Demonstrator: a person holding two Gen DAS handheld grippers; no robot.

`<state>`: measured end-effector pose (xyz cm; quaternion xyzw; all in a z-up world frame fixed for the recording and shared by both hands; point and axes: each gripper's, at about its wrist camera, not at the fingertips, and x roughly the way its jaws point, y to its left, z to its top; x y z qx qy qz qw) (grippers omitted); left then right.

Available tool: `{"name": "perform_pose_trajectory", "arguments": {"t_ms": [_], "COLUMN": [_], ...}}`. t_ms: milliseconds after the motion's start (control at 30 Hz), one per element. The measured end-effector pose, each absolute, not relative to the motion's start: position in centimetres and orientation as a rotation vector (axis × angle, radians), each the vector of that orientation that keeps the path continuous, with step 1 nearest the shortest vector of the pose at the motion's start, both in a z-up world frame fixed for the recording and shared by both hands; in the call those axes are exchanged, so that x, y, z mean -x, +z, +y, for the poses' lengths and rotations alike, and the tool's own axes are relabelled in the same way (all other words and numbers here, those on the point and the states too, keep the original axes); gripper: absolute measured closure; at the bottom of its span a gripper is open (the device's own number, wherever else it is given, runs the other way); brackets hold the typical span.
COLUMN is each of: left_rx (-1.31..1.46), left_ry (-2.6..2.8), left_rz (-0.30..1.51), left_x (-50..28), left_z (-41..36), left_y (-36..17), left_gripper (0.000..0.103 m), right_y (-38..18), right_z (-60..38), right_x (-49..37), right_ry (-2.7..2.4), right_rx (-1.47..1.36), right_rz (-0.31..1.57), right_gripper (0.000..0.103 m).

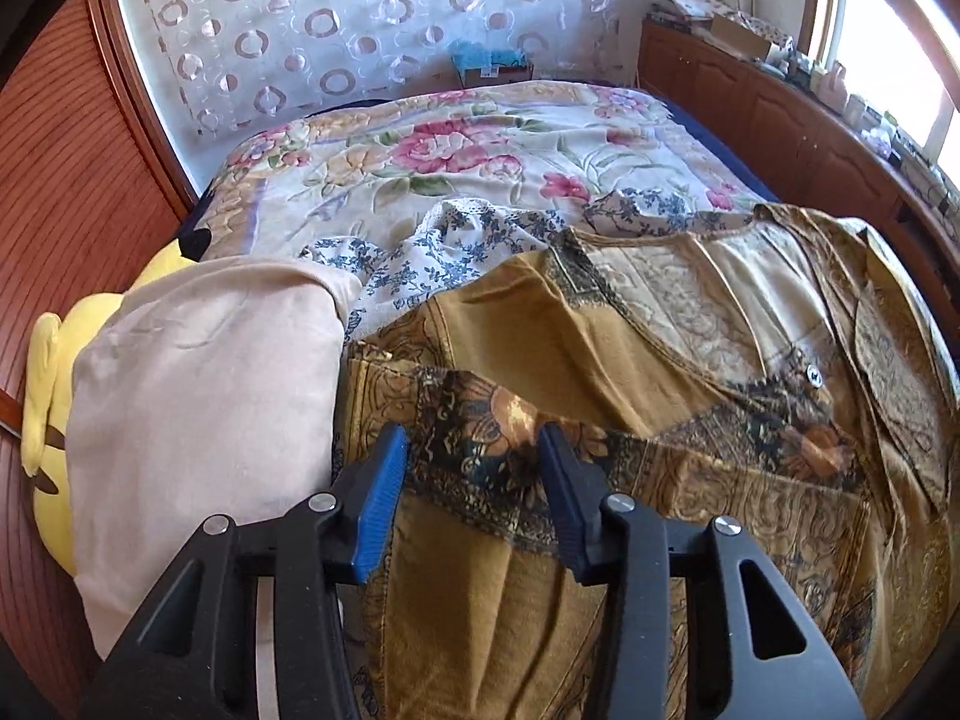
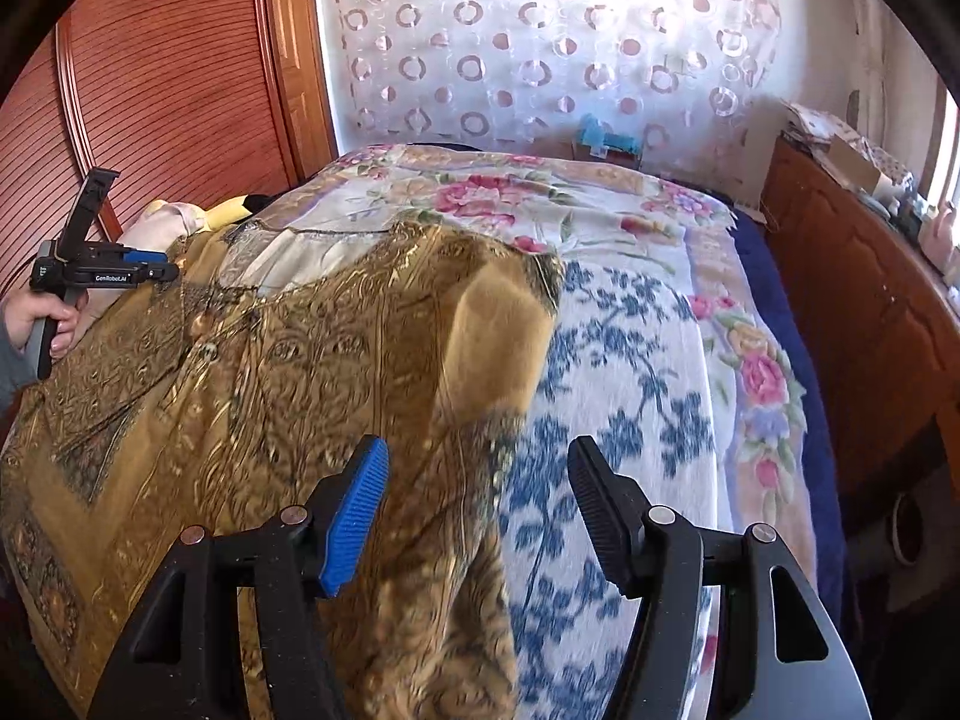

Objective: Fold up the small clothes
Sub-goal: 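Grasp the shirt hem with the left gripper while the right gripper grasps the hem edge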

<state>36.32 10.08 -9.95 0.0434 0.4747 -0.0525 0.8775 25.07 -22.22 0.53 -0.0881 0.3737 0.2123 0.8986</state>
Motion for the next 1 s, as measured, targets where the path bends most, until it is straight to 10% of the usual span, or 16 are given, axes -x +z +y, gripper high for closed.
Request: {"name": "perform_pose_trajectory", "arguments": {"t_ms": [333,1000], "left_rx": [-0.092,-0.048], "left_ry": [-0.138,-0.185], "left_rz": [0.975,0.843], "left_x": [-36.0,-32.9], "left_z": [10.1,11.9], "left_y": [-9.6,-5.2], "left_gripper": [0.095,0.098], "right_y": [-1.4,-2.4], "right_z": [-21.2,-20.1], "right_x": [-30.7,-35.5], "right_ry": [0.438,0.377], "right_rx": [0.176,0.144], "right_rz": [0.821,0.868], "right_gripper": [0.039,0.039]}}
